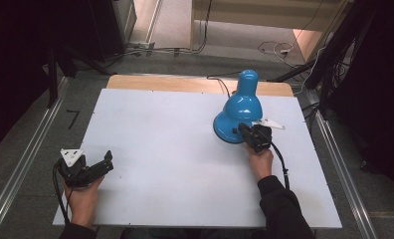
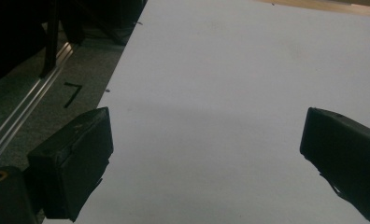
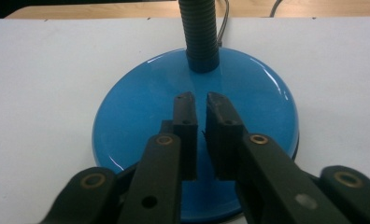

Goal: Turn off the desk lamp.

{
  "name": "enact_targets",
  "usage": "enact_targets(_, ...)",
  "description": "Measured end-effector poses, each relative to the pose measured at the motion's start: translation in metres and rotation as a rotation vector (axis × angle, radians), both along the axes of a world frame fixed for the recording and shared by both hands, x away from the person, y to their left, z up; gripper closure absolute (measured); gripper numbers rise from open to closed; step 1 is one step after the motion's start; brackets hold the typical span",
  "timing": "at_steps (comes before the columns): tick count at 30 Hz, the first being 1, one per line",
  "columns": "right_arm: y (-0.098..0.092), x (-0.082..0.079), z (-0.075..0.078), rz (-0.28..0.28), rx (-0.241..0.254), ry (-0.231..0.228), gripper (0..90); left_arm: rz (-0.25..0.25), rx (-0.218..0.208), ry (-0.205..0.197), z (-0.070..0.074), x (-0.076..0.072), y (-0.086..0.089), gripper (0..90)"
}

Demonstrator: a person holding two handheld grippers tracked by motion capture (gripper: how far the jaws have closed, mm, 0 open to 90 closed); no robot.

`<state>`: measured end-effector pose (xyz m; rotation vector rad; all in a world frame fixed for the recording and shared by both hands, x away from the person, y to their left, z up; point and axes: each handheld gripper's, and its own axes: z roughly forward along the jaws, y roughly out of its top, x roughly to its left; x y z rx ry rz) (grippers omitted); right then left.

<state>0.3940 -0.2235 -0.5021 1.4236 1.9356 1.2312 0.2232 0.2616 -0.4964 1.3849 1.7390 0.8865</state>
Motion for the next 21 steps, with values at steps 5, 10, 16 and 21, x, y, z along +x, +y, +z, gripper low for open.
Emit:
enact_targets(5,-0.004,-0.002,0.003,0.013,0.017,-0.005,67.5,0.000,-0.001,0.002,0.000,0.000,0.000,3.4)
enact_targets(10,-0.007,-0.002,0.004,0.014,0.014,-0.004,57.6,0.000,-0.003,0.001,0.000,0.001,-0.001,3.3)
enact_targets(16,-0.016,-0.003,0.006,0.003,0.028,0.000,49.1,0.000,-0.004,0.005,0.000,0.000,0.000,3.4)
enact_targets(21,-0.024,-0.005,0.010,0.000,0.037,-0.008,43.4,0.000,-0.005,0.003,0.000,0.000,0.000,3.3)
